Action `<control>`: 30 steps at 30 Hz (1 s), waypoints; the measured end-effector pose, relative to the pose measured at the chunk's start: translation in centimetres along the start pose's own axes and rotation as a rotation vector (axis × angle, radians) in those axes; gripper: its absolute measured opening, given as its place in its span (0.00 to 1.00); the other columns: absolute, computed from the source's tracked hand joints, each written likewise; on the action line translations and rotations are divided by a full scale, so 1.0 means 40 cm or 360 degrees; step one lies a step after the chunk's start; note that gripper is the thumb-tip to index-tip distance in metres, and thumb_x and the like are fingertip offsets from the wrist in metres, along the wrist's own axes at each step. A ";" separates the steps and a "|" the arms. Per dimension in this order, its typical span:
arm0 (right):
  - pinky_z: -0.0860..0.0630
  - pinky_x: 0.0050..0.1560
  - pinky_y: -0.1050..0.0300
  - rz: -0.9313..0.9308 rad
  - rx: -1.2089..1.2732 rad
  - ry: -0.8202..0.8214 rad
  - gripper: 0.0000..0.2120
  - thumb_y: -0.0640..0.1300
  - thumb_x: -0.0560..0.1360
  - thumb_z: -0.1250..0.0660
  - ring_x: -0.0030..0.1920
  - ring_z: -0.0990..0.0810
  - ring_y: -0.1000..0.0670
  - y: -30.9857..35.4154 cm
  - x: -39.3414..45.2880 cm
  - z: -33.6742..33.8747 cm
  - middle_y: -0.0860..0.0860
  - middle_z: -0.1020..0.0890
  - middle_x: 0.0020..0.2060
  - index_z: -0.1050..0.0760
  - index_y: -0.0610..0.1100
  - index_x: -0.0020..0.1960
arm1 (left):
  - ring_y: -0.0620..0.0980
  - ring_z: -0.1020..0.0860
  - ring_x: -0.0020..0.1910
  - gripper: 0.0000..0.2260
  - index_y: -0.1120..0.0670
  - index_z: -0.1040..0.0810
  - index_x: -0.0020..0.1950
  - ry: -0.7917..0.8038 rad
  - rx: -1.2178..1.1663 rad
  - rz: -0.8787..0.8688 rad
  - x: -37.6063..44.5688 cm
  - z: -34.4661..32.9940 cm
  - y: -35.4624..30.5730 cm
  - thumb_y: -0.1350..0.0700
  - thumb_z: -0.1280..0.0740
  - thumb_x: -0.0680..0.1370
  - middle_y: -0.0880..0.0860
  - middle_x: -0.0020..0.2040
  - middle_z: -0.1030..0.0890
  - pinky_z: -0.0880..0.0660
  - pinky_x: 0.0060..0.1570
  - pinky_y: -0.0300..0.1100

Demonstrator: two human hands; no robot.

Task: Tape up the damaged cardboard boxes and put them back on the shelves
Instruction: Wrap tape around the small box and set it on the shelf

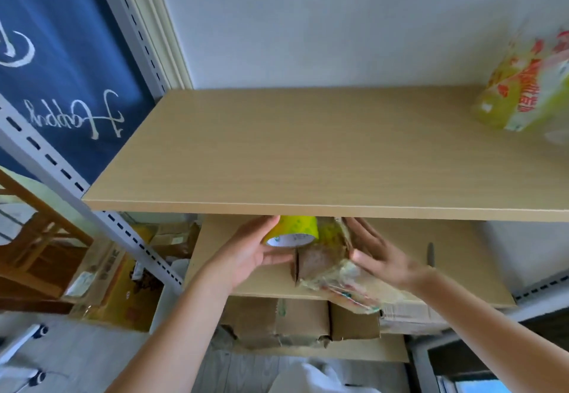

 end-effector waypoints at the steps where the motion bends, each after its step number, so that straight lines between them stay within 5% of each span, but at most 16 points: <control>1: 0.48 0.78 0.45 -0.0193 0.0319 -0.0094 0.44 0.84 0.62 0.48 0.78 0.46 0.51 -0.019 -0.022 0.016 0.56 0.43 0.78 0.51 0.70 0.75 | 0.59 0.16 0.54 0.31 0.58 0.22 0.64 -0.0034 0.0080 0.0016 0.000 -0.034 -0.001 0.42 0.26 0.66 0.61 0.59 0.18 0.17 0.46 0.53; 3: 0.33 0.72 0.52 -0.0453 0.0761 -0.0361 0.38 0.75 0.73 0.46 0.70 0.28 0.54 -0.045 -0.046 0.052 0.55 0.26 0.68 0.34 0.55 0.75 | 0.54 0.14 0.47 0.36 0.54 0.20 0.59 -0.0067 0.0258 0.0011 -0.003 -0.107 -0.002 0.35 0.24 0.57 0.56 0.53 0.15 0.18 0.39 0.45; 5: 0.23 0.60 0.54 -0.0507 0.0709 -0.0621 0.23 0.60 0.81 0.41 0.59 0.20 0.51 -0.037 -0.047 0.092 0.52 0.18 0.58 0.26 0.48 0.68 | 0.49 0.14 0.44 0.35 0.49 0.18 0.54 -0.0041 0.0422 -0.0066 0.002 -0.179 -0.003 0.31 0.24 0.53 0.48 0.48 0.14 0.18 0.37 0.41; 8: 0.26 0.54 0.51 -0.0622 0.0192 -0.0750 0.18 0.52 0.83 0.45 0.57 0.22 0.39 -0.028 -0.055 0.135 0.41 0.20 0.58 0.25 0.43 0.65 | 0.44 0.15 0.43 0.25 0.39 0.18 0.48 0.0102 0.0675 -0.0192 0.010 -0.272 -0.013 0.27 0.27 0.58 0.38 0.43 0.16 0.20 0.36 0.34; 13: 0.29 0.44 0.53 -0.0938 -0.0493 -0.0764 0.18 0.42 0.81 0.47 0.51 0.22 0.39 -0.104 -0.089 0.200 0.40 0.21 0.57 0.31 0.45 0.70 | 0.24 0.25 0.54 0.05 0.24 0.21 0.45 0.0551 0.1008 -0.0182 0.014 -0.358 -0.016 0.29 0.36 0.73 0.23 0.51 0.22 0.30 0.53 0.23; 18: 0.27 0.45 0.51 -0.0972 -0.0493 -0.0750 0.20 0.53 0.83 0.52 0.51 0.21 0.40 -0.134 -0.088 0.219 0.44 0.20 0.54 0.27 0.51 0.68 | 0.22 0.25 0.53 0.11 0.37 0.21 0.54 0.0683 0.1063 -0.0180 0.031 -0.369 -0.040 0.38 0.34 0.74 0.26 0.51 0.21 0.34 0.48 0.17; 21: 0.24 0.46 0.50 -0.1042 -0.0487 -0.0807 0.24 0.57 0.83 0.55 0.45 0.23 0.41 -0.174 -0.101 0.240 0.45 0.21 0.49 0.26 0.48 0.66 | 0.34 0.23 0.59 0.10 0.36 0.21 0.54 0.0232 0.1118 -0.0507 0.046 -0.276 -0.081 0.43 0.29 0.74 0.33 0.58 0.20 0.33 0.62 0.28; 23: 0.23 0.50 0.48 -0.1030 -0.0404 -0.0813 0.25 0.57 0.83 0.55 0.50 0.22 0.40 -0.197 -0.101 0.253 0.42 0.20 0.54 0.27 0.47 0.67 | 0.31 0.22 0.50 0.10 0.40 0.18 0.48 0.0050 0.1144 -0.0444 0.045 -0.200 -0.076 0.38 0.27 0.71 0.32 0.50 0.18 0.32 0.54 0.25; 25: 0.24 0.53 0.47 -0.0961 -0.0324 -0.0833 0.25 0.59 0.83 0.53 0.56 0.22 0.38 -0.202 -0.092 0.254 0.41 0.21 0.60 0.28 0.46 0.69 | 0.37 0.25 0.31 0.24 0.51 0.21 0.37 0.0248 0.1402 -0.0355 0.049 -0.175 -0.022 0.30 0.32 0.71 0.39 0.32 0.22 0.31 0.36 0.31; 27: 0.26 0.54 0.47 -0.0912 -0.0301 -0.0873 0.26 0.59 0.83 0.52 0.60 0.24 0.38 -0.199 -0.079 0.254 0.41 0.23 0.63 0.30 0.46 0.71 | 0.45 0.34 0.28 0.25 0.52 0.28 0.33 0.0318 0.1535 -0.0345 0.064 -0.172 0.039 0.32 0.34 0.75 0.49 0.29 0.32 0.39 0.33 0.42; 30: 0.25 0.55 0.47 -0.0927 -0.0291 -0.0886 0.26 0.60 0.82 0.52 0.59 0.23 0.37 -0.212 -0.081 0.256 0.40 0.22 0.62 0.29 0.46 0.70 | 0.47 0.37 0.28 0.22 0.52 0.32 0.32 0.0280 0.1594 -0.0374 0.117 -0.196 0.113 0.39 0.35 0.78 0.51 0.29 0.35 0.42 0.33 0.43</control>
Point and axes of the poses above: each hand's wrist, its own x-axis towards the middle knuckle, its own z-axis out of the back of the hand, y = z × x, the point moved 5 cm from there along x, towards the middle knuckle
